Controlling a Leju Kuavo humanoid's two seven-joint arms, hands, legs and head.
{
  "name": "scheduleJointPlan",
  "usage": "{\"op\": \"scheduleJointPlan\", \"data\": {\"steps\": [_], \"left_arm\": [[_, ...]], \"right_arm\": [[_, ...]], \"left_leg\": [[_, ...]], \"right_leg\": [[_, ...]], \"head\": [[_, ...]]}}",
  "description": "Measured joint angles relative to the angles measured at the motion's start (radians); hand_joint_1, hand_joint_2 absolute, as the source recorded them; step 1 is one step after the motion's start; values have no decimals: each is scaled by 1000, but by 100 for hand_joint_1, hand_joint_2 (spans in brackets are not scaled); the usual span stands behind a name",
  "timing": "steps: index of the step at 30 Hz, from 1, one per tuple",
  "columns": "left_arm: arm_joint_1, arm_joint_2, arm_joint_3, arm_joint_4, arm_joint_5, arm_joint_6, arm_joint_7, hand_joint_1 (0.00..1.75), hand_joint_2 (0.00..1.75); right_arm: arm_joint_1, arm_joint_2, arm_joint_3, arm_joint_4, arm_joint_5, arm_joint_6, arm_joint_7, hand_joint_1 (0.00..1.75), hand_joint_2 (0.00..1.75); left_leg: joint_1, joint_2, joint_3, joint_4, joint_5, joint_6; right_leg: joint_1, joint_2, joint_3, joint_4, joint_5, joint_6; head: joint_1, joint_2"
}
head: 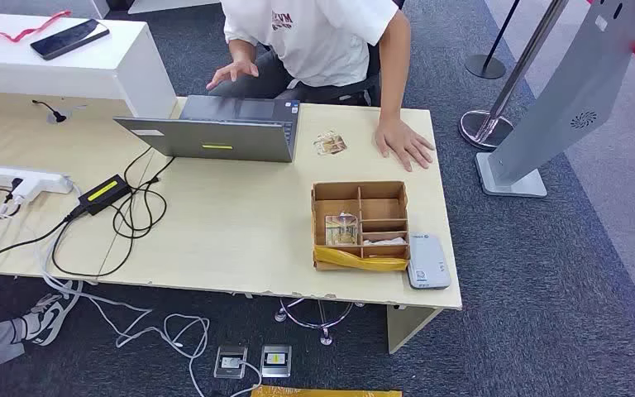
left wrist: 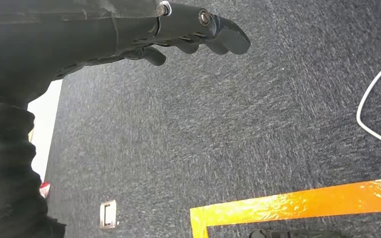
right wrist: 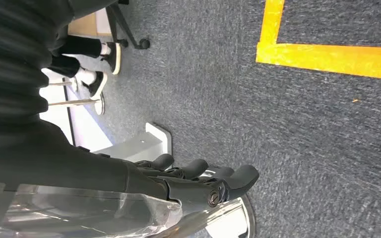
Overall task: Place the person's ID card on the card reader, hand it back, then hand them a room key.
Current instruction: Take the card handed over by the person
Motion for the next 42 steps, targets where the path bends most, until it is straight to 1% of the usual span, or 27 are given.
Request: {"op": "scheduleJointPlan", "data": {"steps": [6,26,31,34,36,39,42], "left_arm": [[-6,-3,17,3,5,7,0,0,175],[-13,-9,59,5,-26,2,11,0,175],[-13,-9,72,6,-45,-2,8,0,175],[-14,-10,82,8,-61,-2,3,0,175],[-14,-9,86,8,-76,-3,-3,0,175],[-14,-9,95,10,-94,-3,-11,0,175],[-13,-9,107,10,-107,-2,-19,0,175]], "right_arm": [[0,0,4,1,0,0,-8,0,175],[-11,0,15,1,0,11,7,0,175],[-15,-12,14,0,-5,-29,8,0,175],[-30,-42,12,0,-15,-71,-3,0,175],[-48,-75,8,-1,-20,-118,-10,0,175],[-85,-150,-2,-10,-11,-179,-12,0,175],[-131,-250,-7,-25,-5,-221,-13,0,175]], "left_leg": [[0,0,0,0,0,0],[0,0,0,0,0,0],[0,0,0,0,0,0],[-1,0,0,0,0,0],[-2,0,0,0,0,0],[-5,0,0,0,1,2],[-7,0,0,0,2,5]], "right_leg": [[0,0,0,0,0,0],[0,0,0,0,0,0],[0,0,0,0,0,0],[-1,0,0,0,0,0],[-2,0,0,0,1,1],[-5,0,0,0,1,2],[-7,0,0,0,2,3]], "head": [[0,0],[0,0],[0,0],[0,0],[0,0],[0,0],[0,0]]}}
